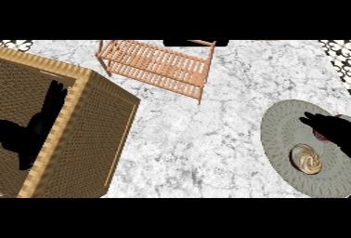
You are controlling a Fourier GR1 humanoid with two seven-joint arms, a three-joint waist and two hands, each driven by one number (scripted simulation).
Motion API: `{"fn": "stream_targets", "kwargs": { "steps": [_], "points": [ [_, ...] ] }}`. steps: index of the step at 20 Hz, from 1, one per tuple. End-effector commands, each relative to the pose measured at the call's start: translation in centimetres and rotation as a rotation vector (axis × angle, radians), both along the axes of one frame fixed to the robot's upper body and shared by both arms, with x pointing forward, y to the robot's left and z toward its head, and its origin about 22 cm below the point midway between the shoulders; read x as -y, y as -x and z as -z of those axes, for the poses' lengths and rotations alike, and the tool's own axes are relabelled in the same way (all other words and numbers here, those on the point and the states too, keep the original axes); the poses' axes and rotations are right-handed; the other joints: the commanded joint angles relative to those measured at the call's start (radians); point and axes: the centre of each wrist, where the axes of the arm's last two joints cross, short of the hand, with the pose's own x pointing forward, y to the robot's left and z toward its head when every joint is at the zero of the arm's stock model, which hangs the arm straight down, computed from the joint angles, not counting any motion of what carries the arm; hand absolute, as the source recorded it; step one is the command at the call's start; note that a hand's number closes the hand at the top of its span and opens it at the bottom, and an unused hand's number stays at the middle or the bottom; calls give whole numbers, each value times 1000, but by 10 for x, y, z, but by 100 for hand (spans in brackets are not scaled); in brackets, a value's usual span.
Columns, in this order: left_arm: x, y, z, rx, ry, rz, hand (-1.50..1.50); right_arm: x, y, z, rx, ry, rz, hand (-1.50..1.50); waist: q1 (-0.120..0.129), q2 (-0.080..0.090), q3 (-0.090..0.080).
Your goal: Pick the cupcake from the placemat and place it in the tiered shelf
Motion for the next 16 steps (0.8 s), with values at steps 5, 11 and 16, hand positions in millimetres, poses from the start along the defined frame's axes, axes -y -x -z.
{"fn": "stream_targets", "kwargs": {
  "steps": [5,11,16],
  "points": [
    [-8,14,17,63,-14,25,0,8,6,31,3,23,51,-150,-1,-2,1],
    [3,16,2,56,-18,39,0,14,-10,46,-5,31,49,-150,2,-1,1],
    [-6,-1,21,67,-12,36,0,39,-22,58,-10,39,46,-150,0,0,0]
  ]
}}
